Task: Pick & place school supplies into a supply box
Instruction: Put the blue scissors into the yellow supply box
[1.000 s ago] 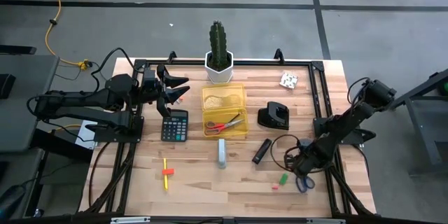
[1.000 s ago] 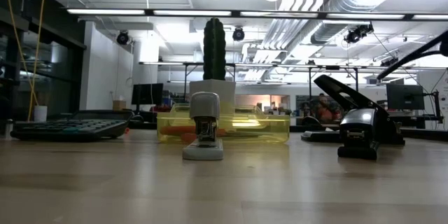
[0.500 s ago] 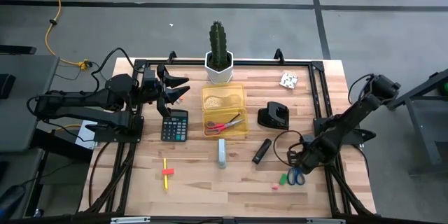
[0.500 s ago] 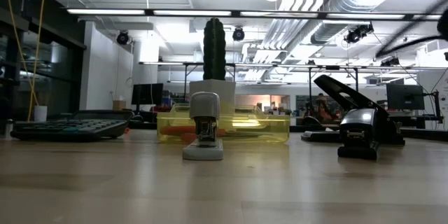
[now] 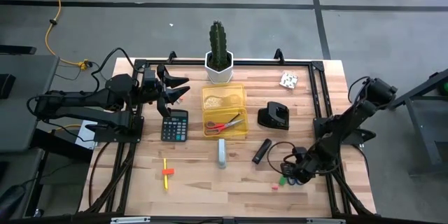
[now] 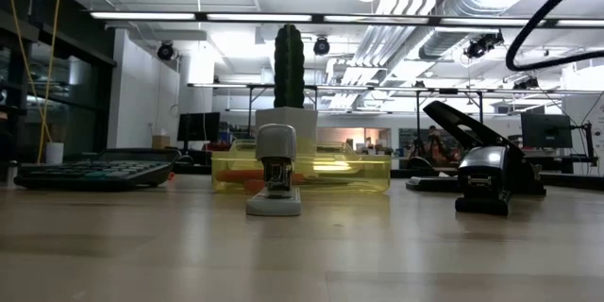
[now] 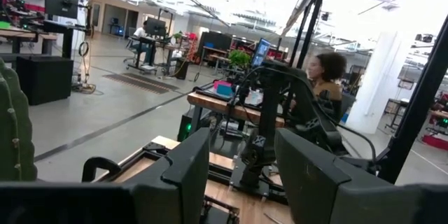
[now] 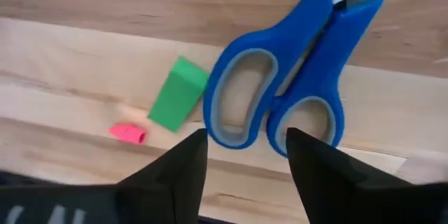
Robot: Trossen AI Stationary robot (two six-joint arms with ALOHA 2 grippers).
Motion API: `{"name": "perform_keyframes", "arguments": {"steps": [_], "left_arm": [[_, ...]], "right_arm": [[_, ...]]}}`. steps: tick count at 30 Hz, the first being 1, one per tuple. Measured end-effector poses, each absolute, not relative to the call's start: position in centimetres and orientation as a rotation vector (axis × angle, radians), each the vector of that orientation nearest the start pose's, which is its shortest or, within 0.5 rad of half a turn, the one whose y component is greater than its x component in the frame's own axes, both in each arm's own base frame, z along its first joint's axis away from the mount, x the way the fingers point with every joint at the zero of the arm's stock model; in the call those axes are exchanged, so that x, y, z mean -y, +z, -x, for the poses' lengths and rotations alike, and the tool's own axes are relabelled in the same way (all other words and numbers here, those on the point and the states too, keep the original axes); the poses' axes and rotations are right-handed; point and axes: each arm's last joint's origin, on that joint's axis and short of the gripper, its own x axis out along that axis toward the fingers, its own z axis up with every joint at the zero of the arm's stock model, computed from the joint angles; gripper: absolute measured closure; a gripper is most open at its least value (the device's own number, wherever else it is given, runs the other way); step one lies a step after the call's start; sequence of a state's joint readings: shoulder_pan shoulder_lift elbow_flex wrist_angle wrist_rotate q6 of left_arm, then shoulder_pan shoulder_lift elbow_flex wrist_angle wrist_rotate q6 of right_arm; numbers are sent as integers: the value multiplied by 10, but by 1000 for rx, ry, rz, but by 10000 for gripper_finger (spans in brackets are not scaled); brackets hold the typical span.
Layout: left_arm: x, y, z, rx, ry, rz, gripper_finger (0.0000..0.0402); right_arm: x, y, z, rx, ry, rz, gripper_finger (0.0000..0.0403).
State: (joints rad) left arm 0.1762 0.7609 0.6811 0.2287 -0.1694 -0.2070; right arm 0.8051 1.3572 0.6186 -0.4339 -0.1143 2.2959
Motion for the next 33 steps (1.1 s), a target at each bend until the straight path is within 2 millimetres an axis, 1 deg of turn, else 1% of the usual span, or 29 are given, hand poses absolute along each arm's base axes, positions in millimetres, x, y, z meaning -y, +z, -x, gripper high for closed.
{"name": "perform_keyframes", "arguments": {"steps": [6, 13, 17, 19, 21, 26, 29, 33], "left_arm": [[-35, 340, -169, 185, 328, 205, 252], [-35, 340, -169, 185, 329, 204, 252], [-35, 340, -169, 185, 329, 204, 252], [-35, 340, -169, 185, 329, 204, 252], [-35, 340, -169, 185, 330, 204, 252], [-35, 340, -169, 186, 330, 204, 252], [-35, 340, -169, 186, 330, 204, 252], [-35, 340, -169, 186, 330, 204, 252]], "right_arm": [[-165, 141, -154, -1382, -850, -1458, 210], [-163, 129, -162, -1403, -939, -1455, 210], [-161, 125, -162, -1410, -979, -1437, 216], [-160, 124, -160, -1416, -1005, -1423, 234], [-159, 124, -159, -1423, -1025, -1407, 265], [-158, 124, -157, -1433, -1033, -1386, 371], [-157, 126, -157, -1428, -1016, -1386, 374], [-154, 134, -152, -1411, -987, -1382, 371]]}}
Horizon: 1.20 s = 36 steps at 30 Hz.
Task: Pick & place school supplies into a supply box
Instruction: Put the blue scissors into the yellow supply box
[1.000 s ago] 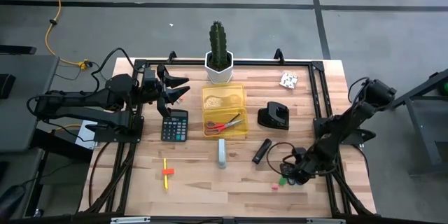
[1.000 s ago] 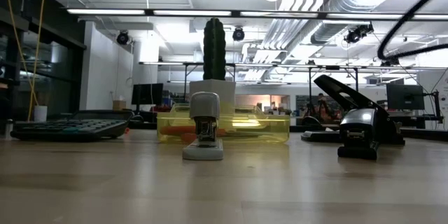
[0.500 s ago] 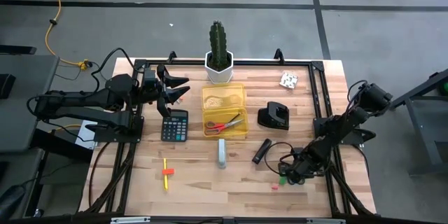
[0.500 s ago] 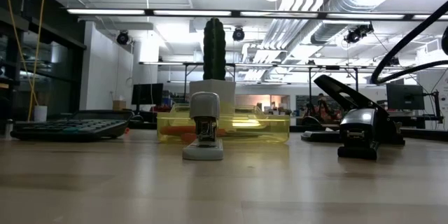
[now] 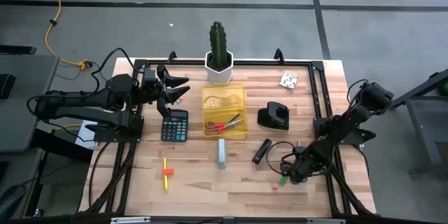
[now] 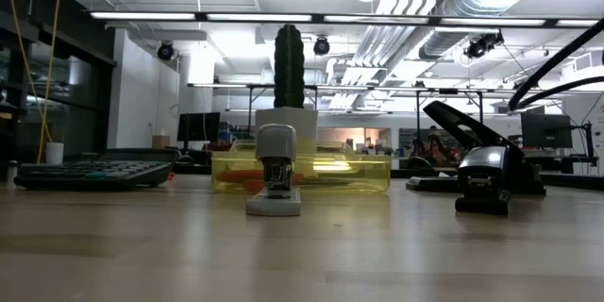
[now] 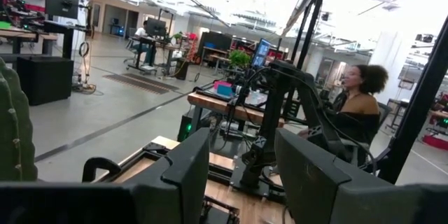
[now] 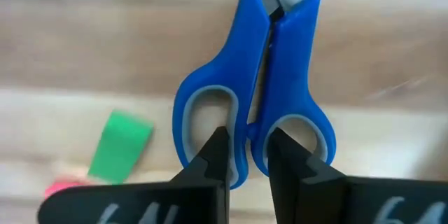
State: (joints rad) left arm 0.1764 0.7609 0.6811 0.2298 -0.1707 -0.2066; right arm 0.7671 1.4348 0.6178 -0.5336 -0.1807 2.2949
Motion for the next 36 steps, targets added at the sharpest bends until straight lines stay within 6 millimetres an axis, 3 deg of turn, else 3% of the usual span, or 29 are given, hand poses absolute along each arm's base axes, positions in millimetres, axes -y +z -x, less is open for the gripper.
{"name": "perform_keyframes", "arguments": {"steps": [3, 11, 19, 26, 31, 36], "left_arm": [[-35, 340, -169, 188, 329, 204, 252], [-35, 341, -169, 191, 328, 204, 252], [-35, 341, -169, 190, 327, 204, 252], [-35, 341, -169, 189, 327, 204, 252], [-36, 341, -169, 192, 352, 205, 252], [-38, 340, -168, 202, 434, 213, 252]], "right_arm": [[-151, 141, -144, -1409, -984, -1356, 371], [-144, 184, -126, -1369, -727, -1439, 371], [-123, 229, -113, -1110, -321, -1453, 371], [-111, 268, -111, -701, 50, -1340, 372], [-99, 285, -117, -379, 42, -1175, 372], [-80, 295, -135, -179, -45, -944, 372]]}}
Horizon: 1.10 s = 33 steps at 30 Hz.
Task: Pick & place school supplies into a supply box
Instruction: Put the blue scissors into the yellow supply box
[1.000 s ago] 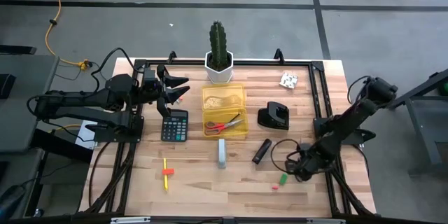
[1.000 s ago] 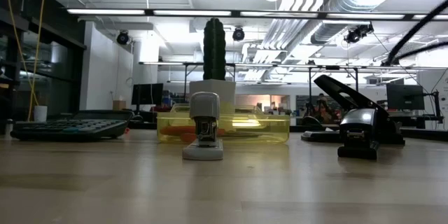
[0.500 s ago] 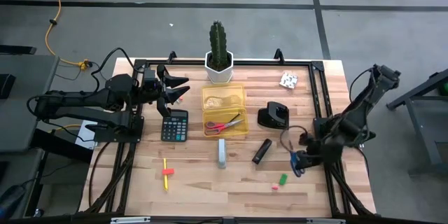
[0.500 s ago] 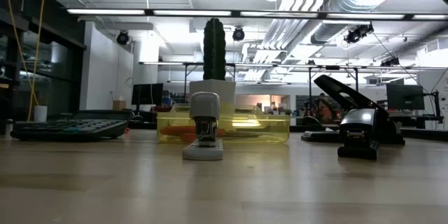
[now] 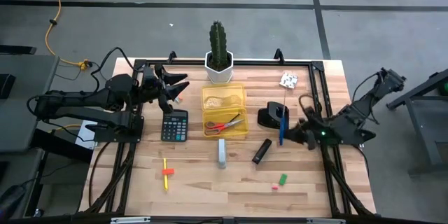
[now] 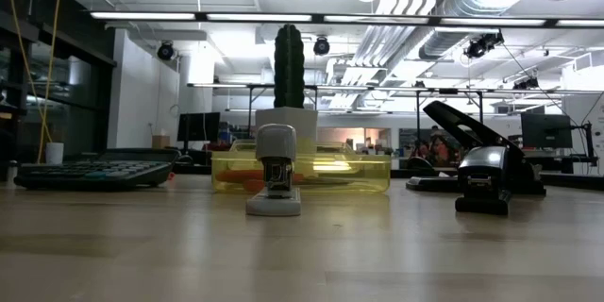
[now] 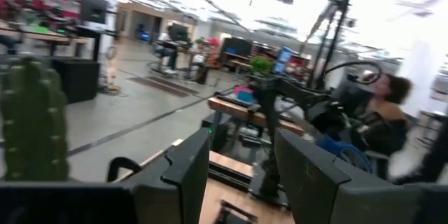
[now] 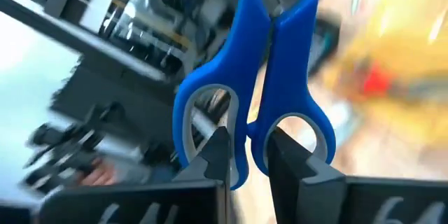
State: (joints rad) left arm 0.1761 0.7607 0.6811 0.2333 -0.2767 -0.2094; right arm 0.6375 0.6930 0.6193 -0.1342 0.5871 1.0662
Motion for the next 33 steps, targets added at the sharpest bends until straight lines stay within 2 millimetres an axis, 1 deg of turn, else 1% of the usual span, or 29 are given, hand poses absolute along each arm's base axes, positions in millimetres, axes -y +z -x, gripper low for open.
{"name": "perform_keyframes", "arguments": {"steps": [5, 10, 13, 16, 19, 22, 25, 29, 33], "left_arm": [[-40, 340, -167, 223, 494, 274, 252], [-40, 340, -167, 239, 487, 335, 252], [-38, 341, -168, 243, 428, 386, 252], [-36, 341, -169, 237, 326, 441, 252], [-34, 341, -170, 225, 242, 480, 252], [-33, 343, -170, 223, 207, 499, 252], [-32, 350, -168, 243, 200, 474, 252], [-32, 356, -167, 252, 203, 423, 252], [-32, 357, -167, 252, 204, 399, 252]], "right_arm": [[-57, 302, -156, -68, -93, -731, 372], [-35, 299, -182, -60, -92, -623, 372], [-22, 293, -197, -78, -81, -596, 372], [-12, 286, -210, -99, -58, -586, 372], [-5, 285, -222, -124, -51, -555, 372], [-3, 294, -235, -121, -33, -471, 372], [1, 303, -247, -118, -23, -390, 372], [7, 311, -257, -126, -42, -313, 372], [10, 315, -261, -130, -37, -282, 372]]}}
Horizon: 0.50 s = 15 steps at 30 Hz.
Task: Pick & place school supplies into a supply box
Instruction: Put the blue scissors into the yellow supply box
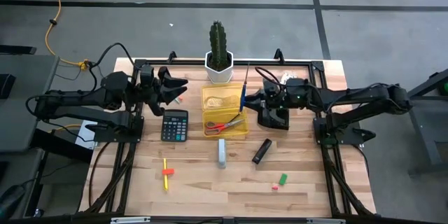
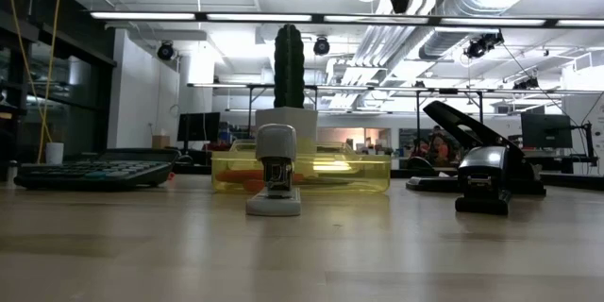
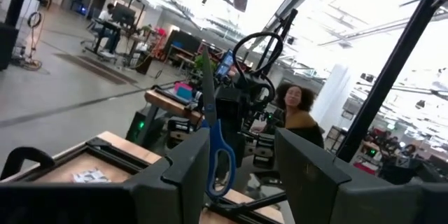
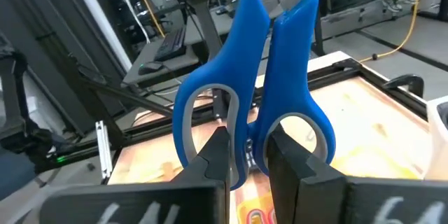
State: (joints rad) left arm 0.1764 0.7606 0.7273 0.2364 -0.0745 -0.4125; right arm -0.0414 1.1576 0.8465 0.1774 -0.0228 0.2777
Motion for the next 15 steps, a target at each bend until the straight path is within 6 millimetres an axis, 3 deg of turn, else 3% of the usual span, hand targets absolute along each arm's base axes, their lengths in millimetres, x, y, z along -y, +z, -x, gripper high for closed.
{"name": "perform_keyframes", "arguments": {"steps": [15], "left_arm": [[-31, 356, -168, 237, 180, 392, 252]], "right_arm": [[10, 317, -262, -124, -20, -265, 372]]}}
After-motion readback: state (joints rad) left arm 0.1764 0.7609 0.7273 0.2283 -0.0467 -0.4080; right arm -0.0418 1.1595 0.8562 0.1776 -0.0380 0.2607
